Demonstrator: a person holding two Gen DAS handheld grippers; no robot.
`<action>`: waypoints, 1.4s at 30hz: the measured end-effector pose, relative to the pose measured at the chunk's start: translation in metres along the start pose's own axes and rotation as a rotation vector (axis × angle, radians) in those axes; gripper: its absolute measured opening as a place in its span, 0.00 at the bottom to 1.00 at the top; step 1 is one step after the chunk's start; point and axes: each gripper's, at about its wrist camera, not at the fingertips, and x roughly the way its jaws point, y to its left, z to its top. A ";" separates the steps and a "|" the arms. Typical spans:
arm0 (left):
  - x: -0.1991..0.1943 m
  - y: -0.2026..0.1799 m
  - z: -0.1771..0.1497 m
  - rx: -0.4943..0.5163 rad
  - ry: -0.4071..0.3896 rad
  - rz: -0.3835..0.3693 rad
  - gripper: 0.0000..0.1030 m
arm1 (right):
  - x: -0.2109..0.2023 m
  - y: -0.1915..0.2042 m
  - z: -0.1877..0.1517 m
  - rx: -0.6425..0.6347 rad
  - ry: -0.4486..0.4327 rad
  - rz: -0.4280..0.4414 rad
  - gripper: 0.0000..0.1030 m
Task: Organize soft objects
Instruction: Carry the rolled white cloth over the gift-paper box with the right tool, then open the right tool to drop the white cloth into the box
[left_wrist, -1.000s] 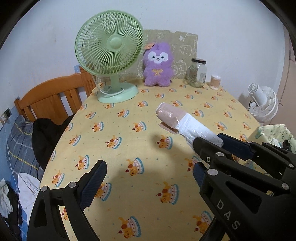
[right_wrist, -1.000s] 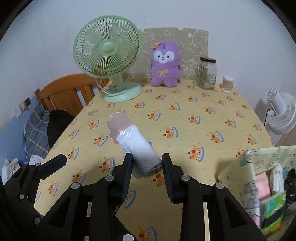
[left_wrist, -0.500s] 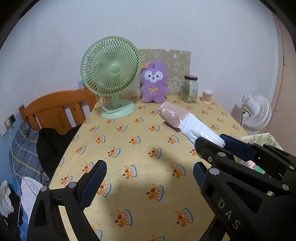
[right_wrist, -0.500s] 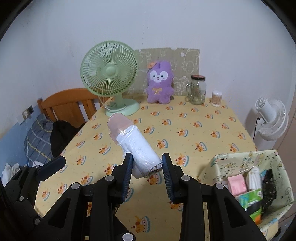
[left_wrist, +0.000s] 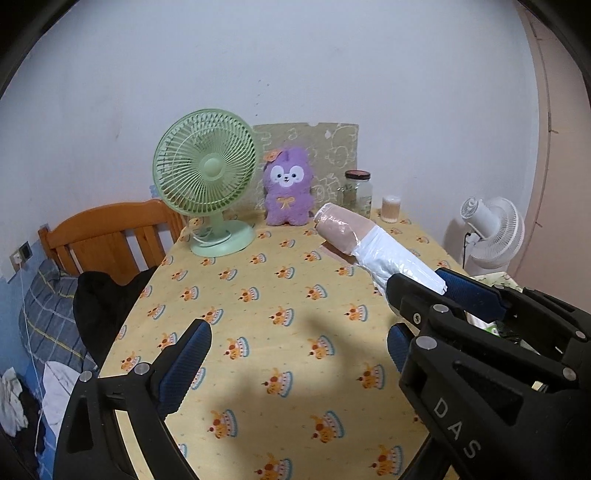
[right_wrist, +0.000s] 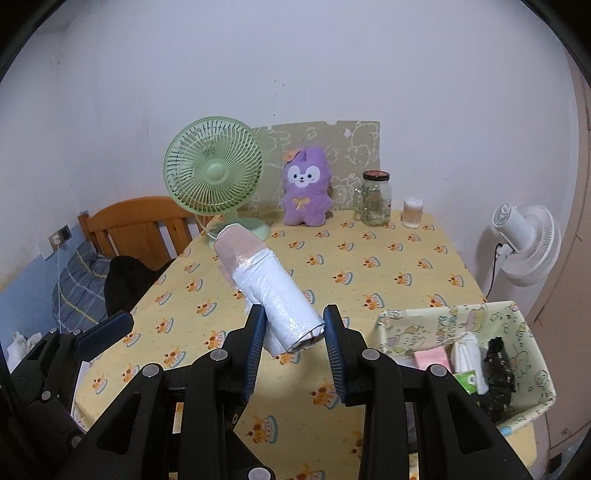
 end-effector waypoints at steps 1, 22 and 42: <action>-0.002 -0.003 0.000 0.004 -0.002 -0.001 0.95 | -0.003 -0.004 -0.001 0.004 -0.003 -0.001 0.34; -0.004 -0.087 0.003 0.082 -0.034 -0.101 0.95 | -0.038 -0.082 -0.013 0.057 -0.046 -0.091 0.34; 0.029 -0.159 -0.006 0.196 0.045 -0.185 0.95 | -0.026 -0.157 -0.038 0.172 0.015 -0.177 0.34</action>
